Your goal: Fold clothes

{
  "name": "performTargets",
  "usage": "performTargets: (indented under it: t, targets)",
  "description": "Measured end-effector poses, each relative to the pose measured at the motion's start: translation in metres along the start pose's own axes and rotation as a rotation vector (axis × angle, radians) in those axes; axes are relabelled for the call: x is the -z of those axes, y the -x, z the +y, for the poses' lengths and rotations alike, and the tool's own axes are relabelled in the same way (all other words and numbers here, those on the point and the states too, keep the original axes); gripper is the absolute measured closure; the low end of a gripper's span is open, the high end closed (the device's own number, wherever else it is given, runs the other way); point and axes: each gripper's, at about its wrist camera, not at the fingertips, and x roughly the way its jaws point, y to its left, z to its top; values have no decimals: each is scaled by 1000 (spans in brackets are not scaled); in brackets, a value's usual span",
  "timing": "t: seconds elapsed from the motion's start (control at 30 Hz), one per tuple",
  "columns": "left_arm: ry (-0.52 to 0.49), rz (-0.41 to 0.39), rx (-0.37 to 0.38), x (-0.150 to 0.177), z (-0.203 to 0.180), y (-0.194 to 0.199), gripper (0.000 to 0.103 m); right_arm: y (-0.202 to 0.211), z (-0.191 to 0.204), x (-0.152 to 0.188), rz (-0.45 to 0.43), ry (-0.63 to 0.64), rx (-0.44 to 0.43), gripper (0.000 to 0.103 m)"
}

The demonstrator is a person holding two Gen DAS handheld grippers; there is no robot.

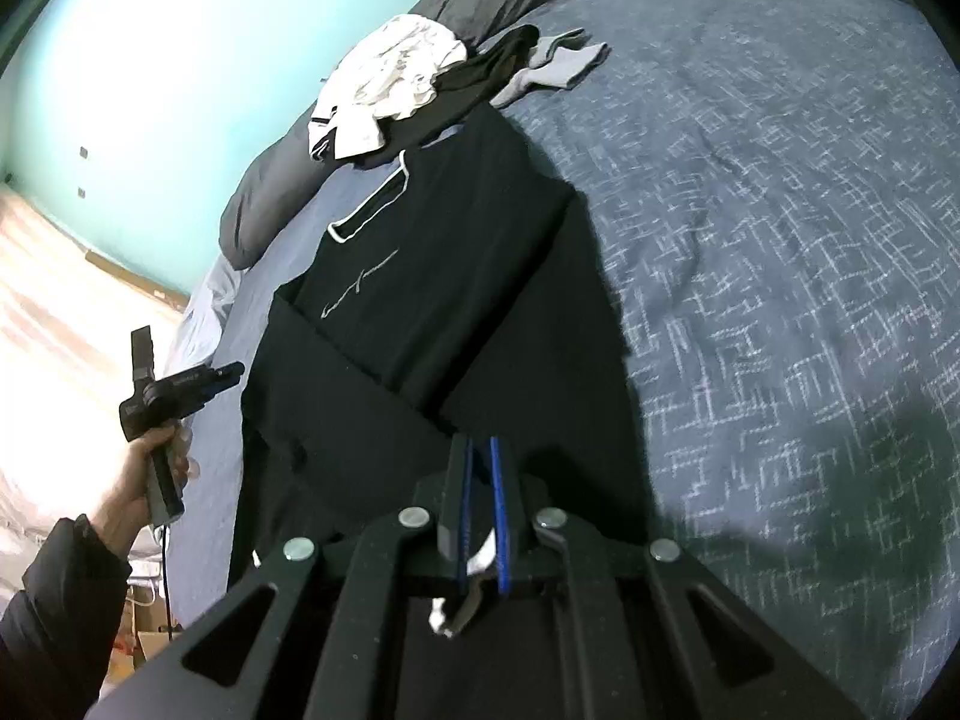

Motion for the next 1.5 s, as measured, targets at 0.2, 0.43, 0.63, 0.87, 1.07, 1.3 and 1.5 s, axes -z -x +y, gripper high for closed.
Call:
performTargets:
  t: [0.2, 0.43, 0.63, 0.87, 1.07, 1.3, 1.5]
  targets:
    - [1, -1, -41, -16, 1, -16, 72, -4, 3, -3, 9, 26, 1, 97]
    - [-2, -2, -138, -17, 10, -26, 70, -4, 3, -3, 10, 28, -3, 97]
    - [-31, 13, 7, 1, 11, 1, 70, -4, 6, -2, 8, 30, -13, 97]
    - [-103, 23, -6, 25, 4, 7, 69, -3, 8, -1, 4, 30, -17, 97]
    - [-101, 4, -20, 33, 6, 16, 72, -2, 8, -2, -1, 26, -21, 97]
    - [-157, 29, -45, 40, 0, 7, 70, -5, 10, -1, 7, 31, -30, 97]
    - [-49, 45, -16, 41, 25, 6, 69, 0, 10, -2, -6, 25, -24, 97]
